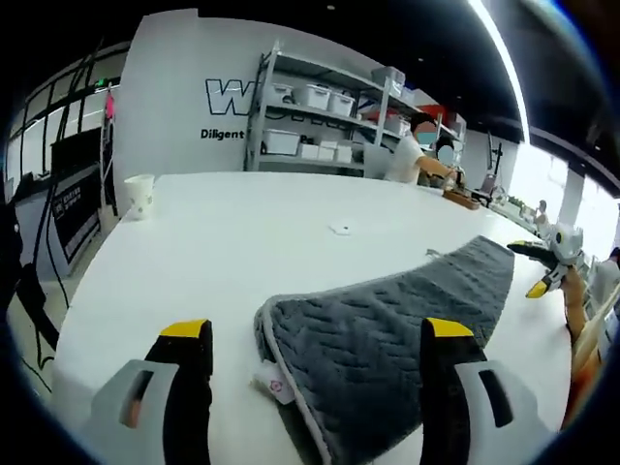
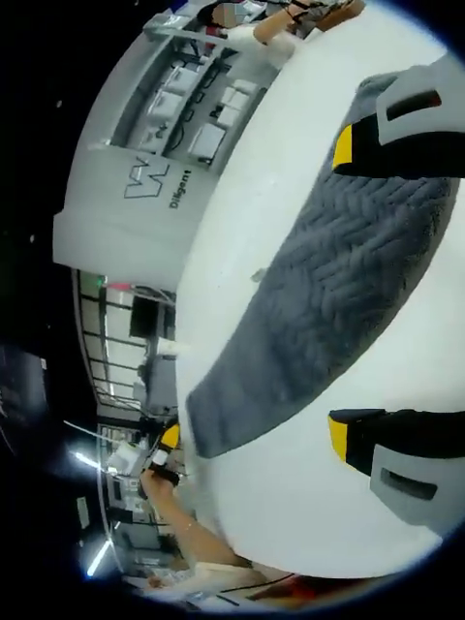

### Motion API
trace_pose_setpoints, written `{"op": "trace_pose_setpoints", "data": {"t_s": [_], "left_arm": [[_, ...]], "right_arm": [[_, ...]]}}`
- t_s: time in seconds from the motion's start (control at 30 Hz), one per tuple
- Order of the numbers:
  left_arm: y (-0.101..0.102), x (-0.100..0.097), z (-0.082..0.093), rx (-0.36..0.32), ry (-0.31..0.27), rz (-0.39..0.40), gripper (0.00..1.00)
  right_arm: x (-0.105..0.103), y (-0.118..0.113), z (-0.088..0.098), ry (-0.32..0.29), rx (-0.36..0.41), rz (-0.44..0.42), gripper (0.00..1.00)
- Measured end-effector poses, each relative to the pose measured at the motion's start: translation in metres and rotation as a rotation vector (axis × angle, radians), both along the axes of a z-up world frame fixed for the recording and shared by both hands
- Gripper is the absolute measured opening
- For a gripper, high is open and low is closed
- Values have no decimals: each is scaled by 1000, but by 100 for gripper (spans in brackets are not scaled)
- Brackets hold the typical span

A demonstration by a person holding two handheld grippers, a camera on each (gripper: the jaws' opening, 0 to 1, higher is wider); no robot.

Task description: Open the folded towel by lifting each exposed corner and separating the folded layers until the towel lies flat within the target outline without major curled edges

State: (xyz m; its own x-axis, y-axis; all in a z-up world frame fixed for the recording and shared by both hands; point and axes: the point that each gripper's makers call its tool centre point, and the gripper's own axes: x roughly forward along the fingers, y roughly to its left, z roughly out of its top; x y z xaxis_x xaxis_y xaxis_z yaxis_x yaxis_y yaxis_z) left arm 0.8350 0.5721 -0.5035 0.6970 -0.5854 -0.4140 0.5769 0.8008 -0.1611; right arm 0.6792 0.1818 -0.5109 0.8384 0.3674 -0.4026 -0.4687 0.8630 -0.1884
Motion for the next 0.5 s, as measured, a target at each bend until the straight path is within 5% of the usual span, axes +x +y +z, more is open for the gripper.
{"op": "trace_pose_setpoints", "data": {"t_s": [0.5], "left_arm": [[2,36,-24,56,17,0,58]], "right_arm": [[-1,-2,0,16,74,-15,99]]}}
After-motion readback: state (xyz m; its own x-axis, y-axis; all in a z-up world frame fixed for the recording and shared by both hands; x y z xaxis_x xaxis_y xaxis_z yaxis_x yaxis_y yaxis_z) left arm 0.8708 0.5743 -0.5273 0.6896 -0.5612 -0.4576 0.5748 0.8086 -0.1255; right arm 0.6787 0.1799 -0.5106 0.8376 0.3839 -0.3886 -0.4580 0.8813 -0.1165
